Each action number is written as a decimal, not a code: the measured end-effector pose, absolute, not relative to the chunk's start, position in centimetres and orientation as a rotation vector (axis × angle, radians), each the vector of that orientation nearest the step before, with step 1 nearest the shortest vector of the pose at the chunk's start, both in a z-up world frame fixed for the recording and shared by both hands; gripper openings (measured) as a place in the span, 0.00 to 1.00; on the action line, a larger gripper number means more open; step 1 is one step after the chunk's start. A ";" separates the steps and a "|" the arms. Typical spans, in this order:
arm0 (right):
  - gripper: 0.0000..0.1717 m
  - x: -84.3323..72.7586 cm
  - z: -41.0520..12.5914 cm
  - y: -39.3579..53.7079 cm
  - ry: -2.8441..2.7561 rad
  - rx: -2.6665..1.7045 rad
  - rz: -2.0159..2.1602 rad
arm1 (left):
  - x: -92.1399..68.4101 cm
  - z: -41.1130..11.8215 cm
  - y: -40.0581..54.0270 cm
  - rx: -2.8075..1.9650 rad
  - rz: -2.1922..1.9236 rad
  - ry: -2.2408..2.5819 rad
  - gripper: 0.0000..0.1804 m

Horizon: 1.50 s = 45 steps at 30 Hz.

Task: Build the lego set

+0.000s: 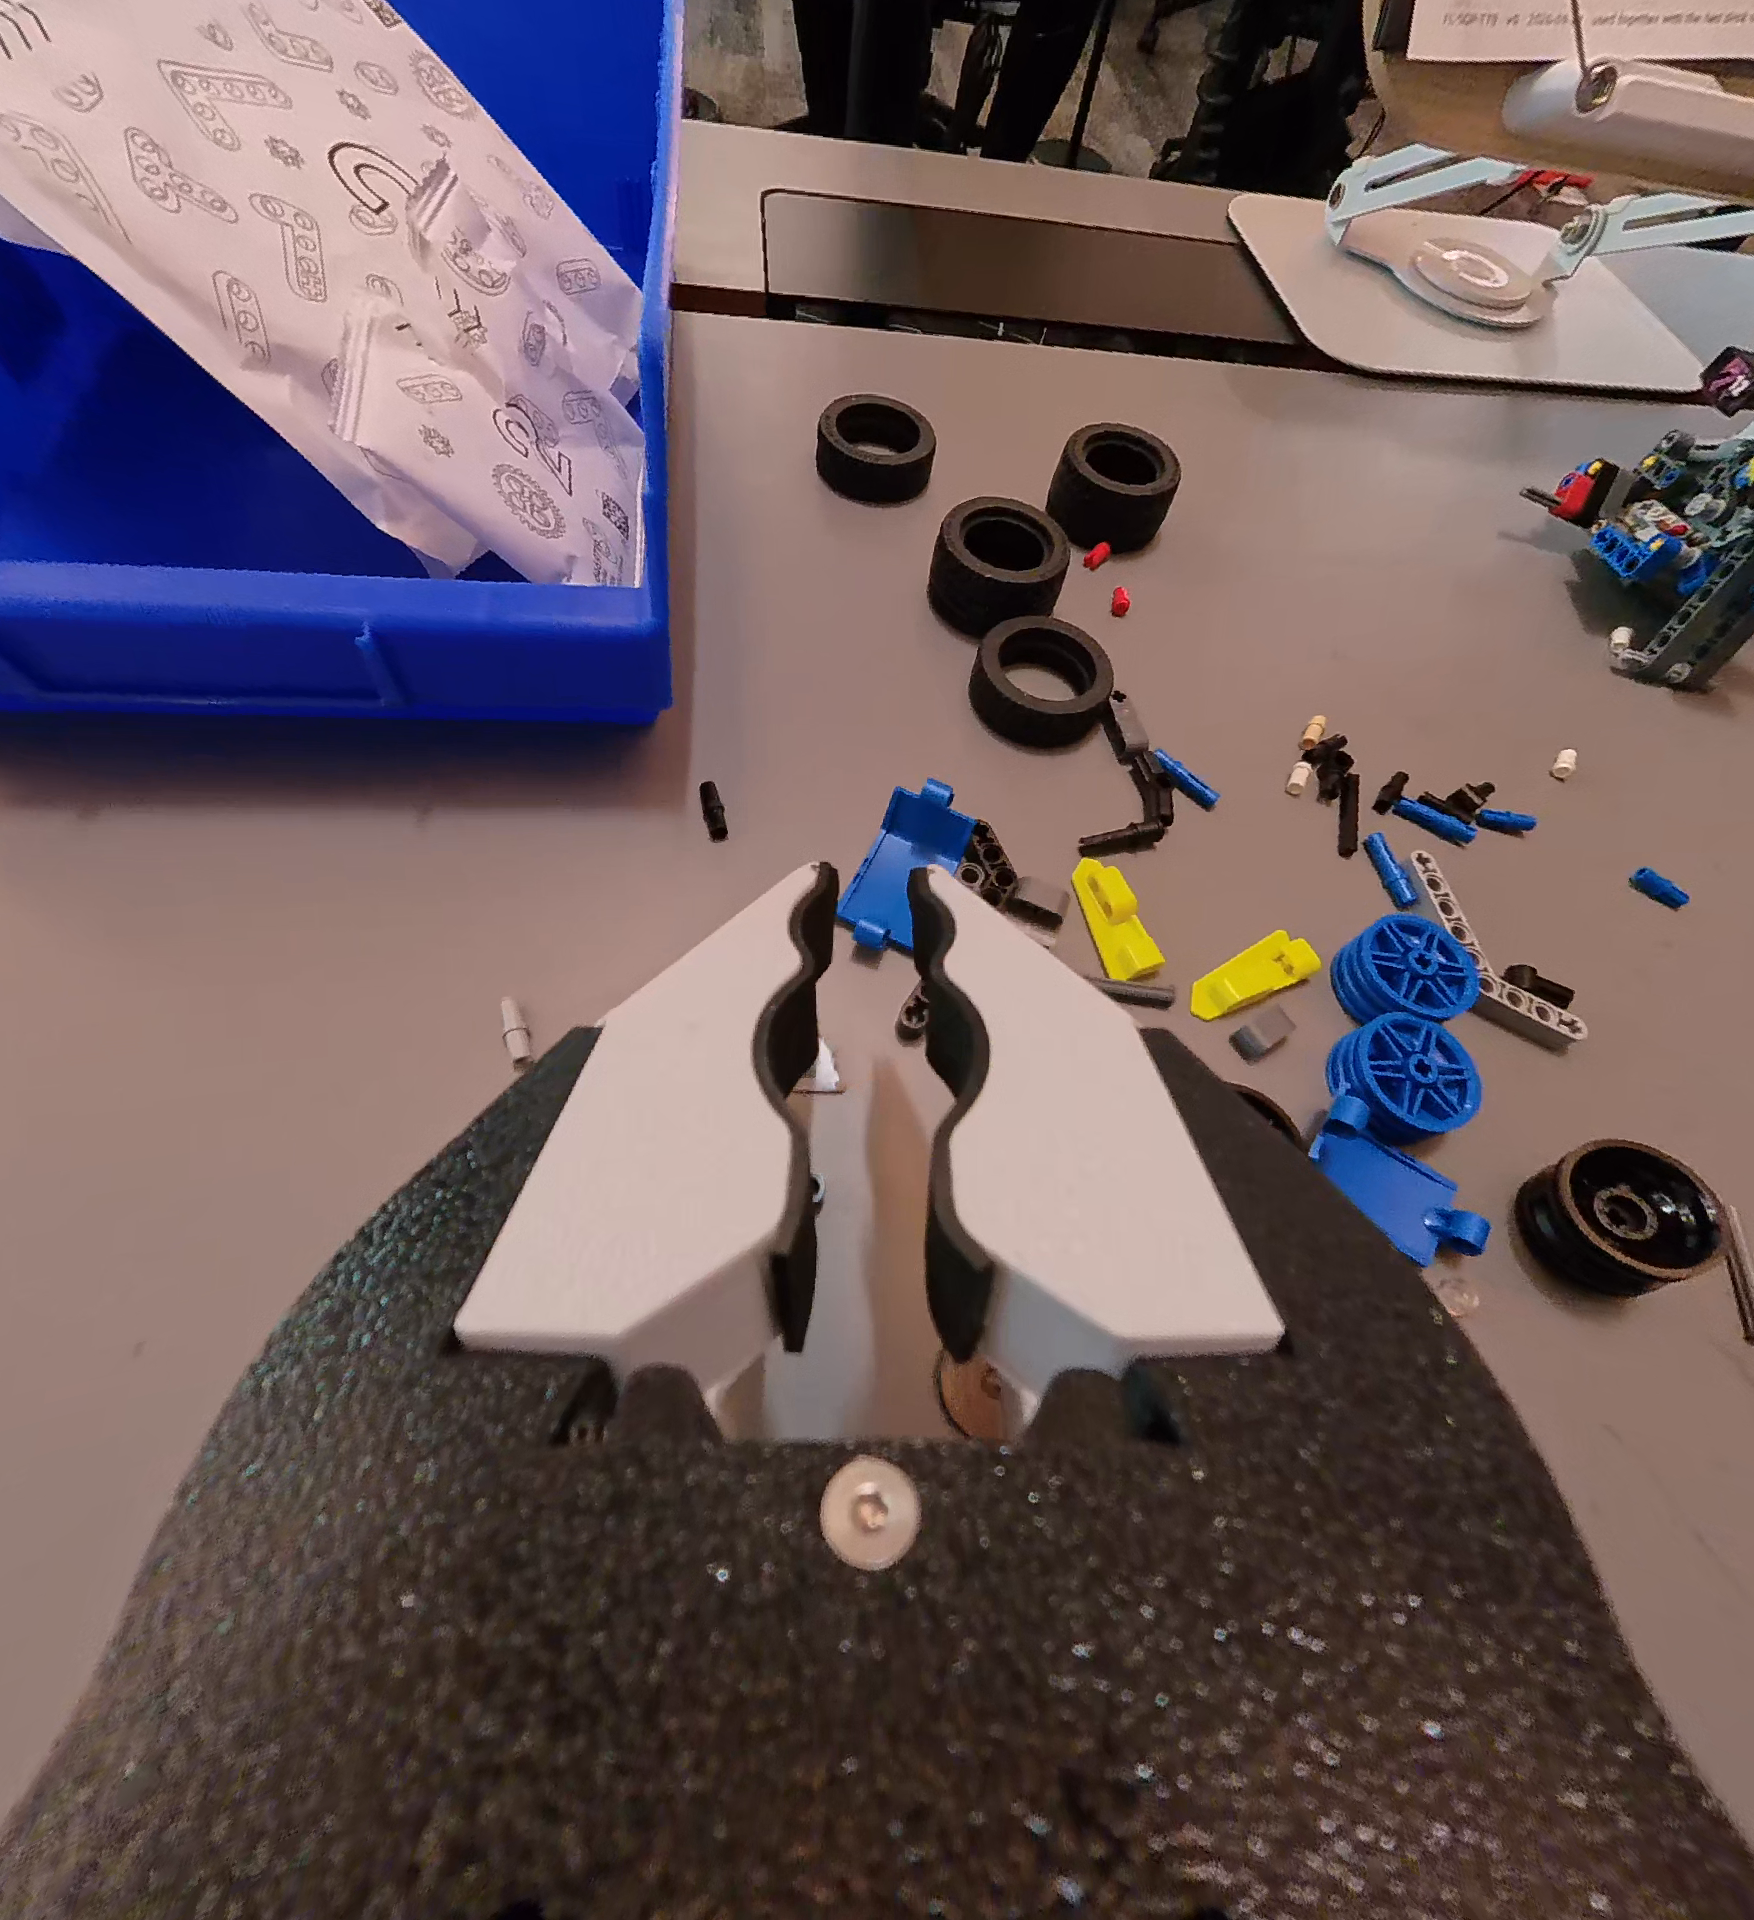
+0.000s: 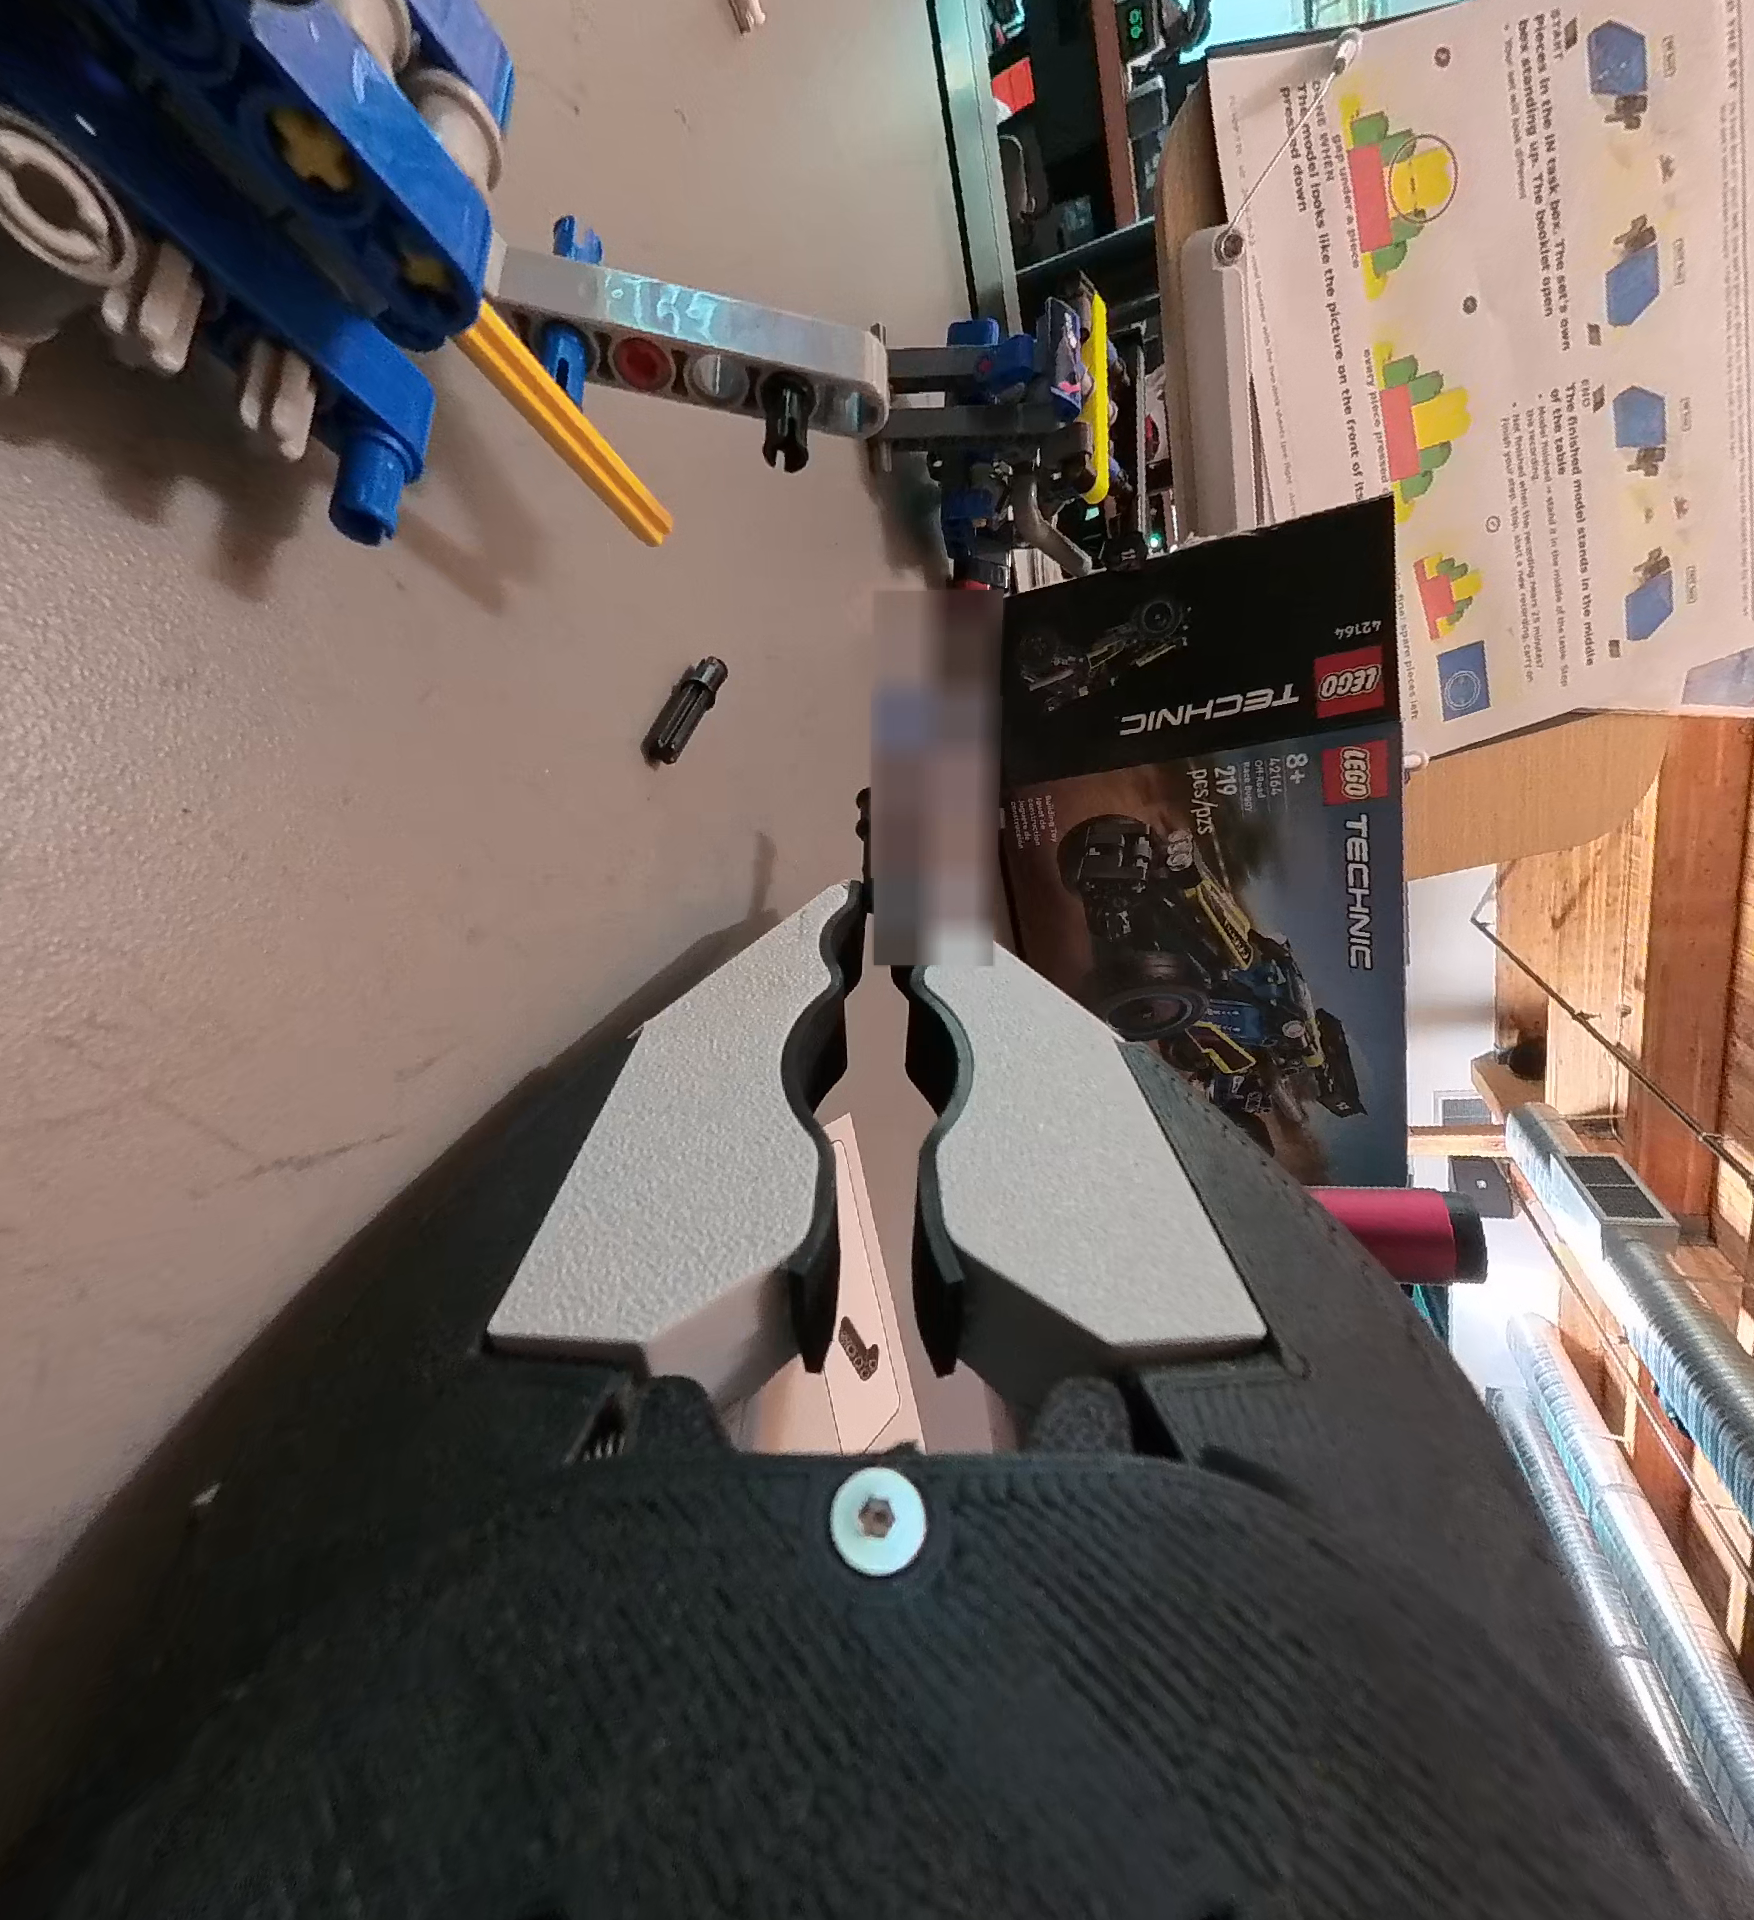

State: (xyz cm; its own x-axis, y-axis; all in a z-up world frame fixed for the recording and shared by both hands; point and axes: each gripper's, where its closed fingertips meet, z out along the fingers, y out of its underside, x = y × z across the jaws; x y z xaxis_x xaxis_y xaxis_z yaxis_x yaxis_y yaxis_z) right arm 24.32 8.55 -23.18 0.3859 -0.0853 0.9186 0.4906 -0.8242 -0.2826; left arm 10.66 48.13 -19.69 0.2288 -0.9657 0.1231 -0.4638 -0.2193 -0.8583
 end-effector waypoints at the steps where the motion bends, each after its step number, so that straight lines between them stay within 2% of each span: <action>1: 0.01 24.3 -23.2 8.6 -0.347 -2.127 -1.456 | 10.7 -19.7 48.1 -1.798 -0.906 1.325 0.06; 27: 0.01 24.3 -22.5 8.7 -0.307 -2.085 -1.438 | 12.7 -19.8 44.6 -1.763 -1.009 1.497 0.07; 34: 0.01 24.3 -22.3 8.6 -0.260 -2.066 -1.381 | 16.9 -19.4 44.5 -1.678 -0.877 1.842 0.11; 37: 0.01 24.4 -22.2 8.5 -0.241 -2.065 -1.365 | 18.1 -22.0 42.4 -1.708 -0.825 2.111 0.11; 42: 0.01 24.5 -22.5 8.4 -0.236 -2.081 -1.364 | 18.9 -25.0 40.6 -1.670 -0.701 2.228 0.13; 45: 0.01 24.5 -22.7 8.4 -0.246 -2.094 -1.363 | 18.5 -24.8 38.6 -1.550 -0.777 2.298 0.06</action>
